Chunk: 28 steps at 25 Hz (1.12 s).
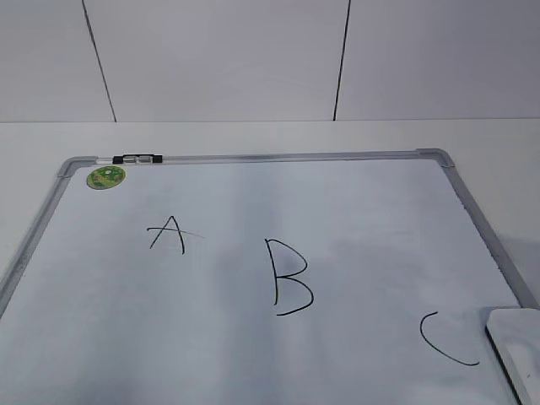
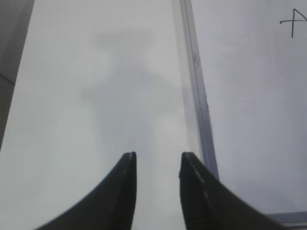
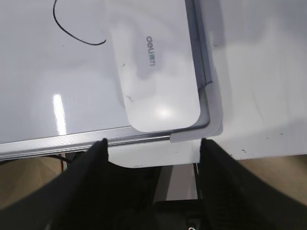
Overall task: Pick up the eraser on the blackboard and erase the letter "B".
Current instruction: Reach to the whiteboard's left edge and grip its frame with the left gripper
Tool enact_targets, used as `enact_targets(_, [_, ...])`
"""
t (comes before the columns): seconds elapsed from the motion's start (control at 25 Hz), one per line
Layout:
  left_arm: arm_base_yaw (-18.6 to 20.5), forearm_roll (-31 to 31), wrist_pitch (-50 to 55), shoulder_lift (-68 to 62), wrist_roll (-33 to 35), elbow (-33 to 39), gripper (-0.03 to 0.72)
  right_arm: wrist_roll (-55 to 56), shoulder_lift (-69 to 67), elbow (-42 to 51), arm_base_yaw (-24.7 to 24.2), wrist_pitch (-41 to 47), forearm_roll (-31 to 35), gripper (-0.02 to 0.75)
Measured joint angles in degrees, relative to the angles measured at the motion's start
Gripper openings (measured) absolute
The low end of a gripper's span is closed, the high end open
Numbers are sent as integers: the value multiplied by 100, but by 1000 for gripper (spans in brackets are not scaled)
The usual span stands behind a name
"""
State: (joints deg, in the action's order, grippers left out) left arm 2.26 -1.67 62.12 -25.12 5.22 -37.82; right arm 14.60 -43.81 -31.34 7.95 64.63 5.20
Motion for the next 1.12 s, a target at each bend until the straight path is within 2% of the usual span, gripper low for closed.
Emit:
enact_targets(0.4, [-22,667,-49,-2523,-37,-796,239,-451,-980,-520,0,0,123,449])
enact_targets(0.76, [-22,688,-72,-5142,-37,-1948,239,-820,-1539,-940,0,10,329,449])
enact_targets(1.12, [-22,779,-363,-6700,-12,-2657,239,-856,-1559,-963,0,55,345,449])
